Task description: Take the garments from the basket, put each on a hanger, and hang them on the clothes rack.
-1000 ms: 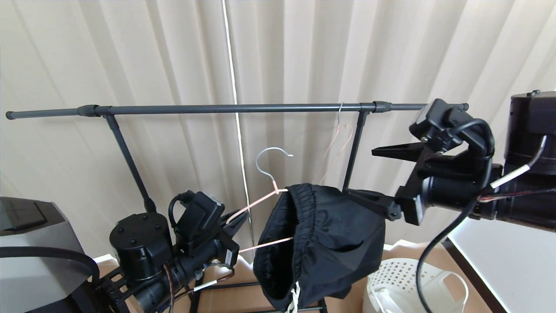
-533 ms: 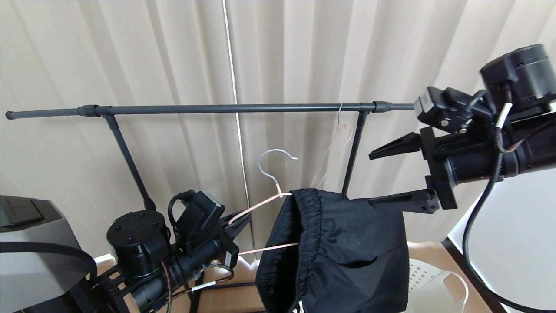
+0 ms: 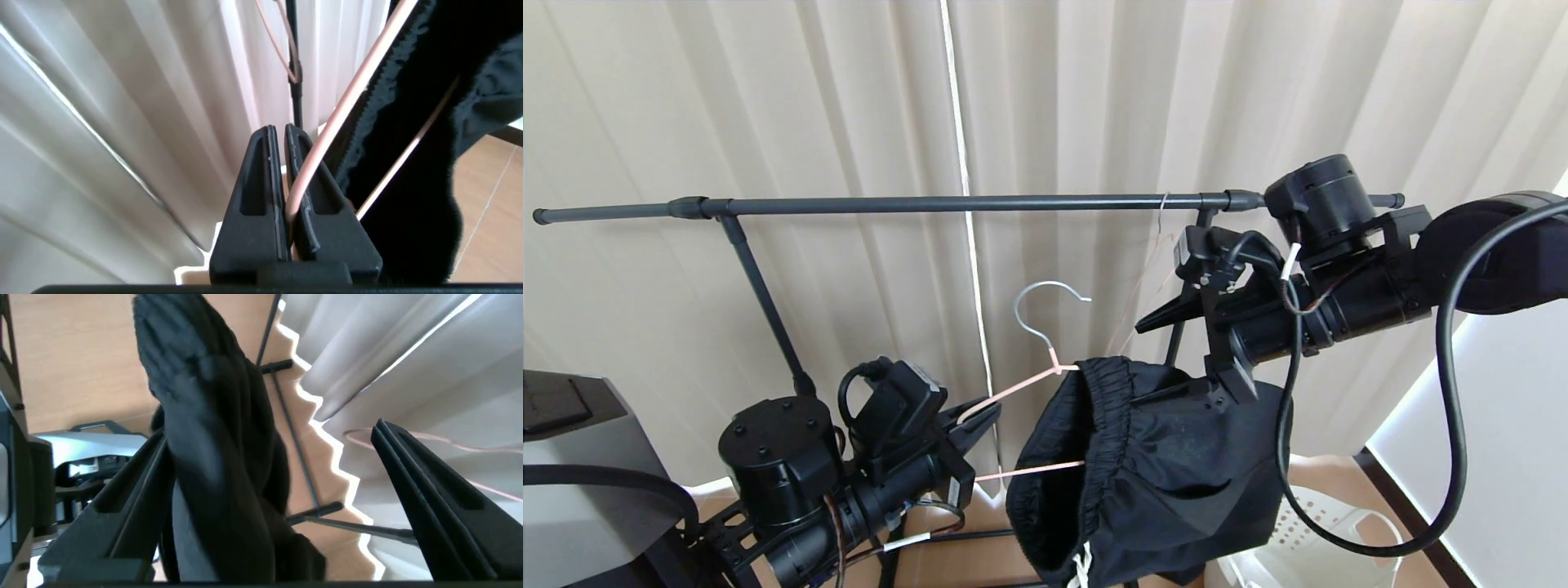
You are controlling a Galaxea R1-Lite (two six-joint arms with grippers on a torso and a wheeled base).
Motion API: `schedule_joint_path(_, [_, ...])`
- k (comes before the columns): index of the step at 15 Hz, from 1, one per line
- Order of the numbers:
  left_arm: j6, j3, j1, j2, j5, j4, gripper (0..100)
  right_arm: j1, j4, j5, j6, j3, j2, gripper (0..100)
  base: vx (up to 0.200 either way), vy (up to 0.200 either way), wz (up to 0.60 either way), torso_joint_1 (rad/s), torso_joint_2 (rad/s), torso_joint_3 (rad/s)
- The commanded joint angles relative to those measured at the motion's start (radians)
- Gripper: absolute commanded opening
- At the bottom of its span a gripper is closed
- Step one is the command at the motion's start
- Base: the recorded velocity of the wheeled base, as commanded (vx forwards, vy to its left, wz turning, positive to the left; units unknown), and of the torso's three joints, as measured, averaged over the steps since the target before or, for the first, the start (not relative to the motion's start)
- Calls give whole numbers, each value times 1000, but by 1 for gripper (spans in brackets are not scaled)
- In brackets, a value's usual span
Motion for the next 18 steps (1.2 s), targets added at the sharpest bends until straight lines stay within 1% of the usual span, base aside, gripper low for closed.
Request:
schedule_joint_path(1, [0, 0, -18, -9, 1, -1, 0, 17, -2, 1, 9, -13, 50, 100, 0, 0, 0, 0, 0, 0])
schedule_joint_path(3, [0, 3, -36, -10, 1, -1, 0, 32, -20, -1, 23, -13, 56, 100, 0, 0, 0, 0, 0, 0])
schedule_joint_path(8, [-1, 3, -33, -26, 3, -1, 0, 37, -23, 7, 26, 1, 39, 100, 0, 0, 0, 0, 0, 0])
schedule_joint_path(10, [-3, 5, -33, -33, 3, -1, 0, 38, -23, 42, 26, 5, 24, 100, 0, 0, 0, 0, 0, 0])
schedule_joint_path(13, [-4, -2, -30, -32, 3, -1, 0, 38, -22, 67, 26, 13, 1, 100, 0, 0, 0, 0, 0, 0])
schedule_joint_path(14, [-6, -5, -30, -30, 3, -1, 0, 38, -15, 90, 26, 16, -18, 100, 0, 0, 0, 0, 0, 0])
schedule_joint_path(16, [-6, -12, -30, -27, 3, -1, 0, 38, -14, 105, 26, 16, -27, 100, 0, 0, 0, 0, 0, 0])
schedule_joint_path(18, [-6, -17, -30, -27, 3, -1, 0, 49, -15, 104, 24, 25, -27, 100, 0, 0, 0, 0, 0, 0])
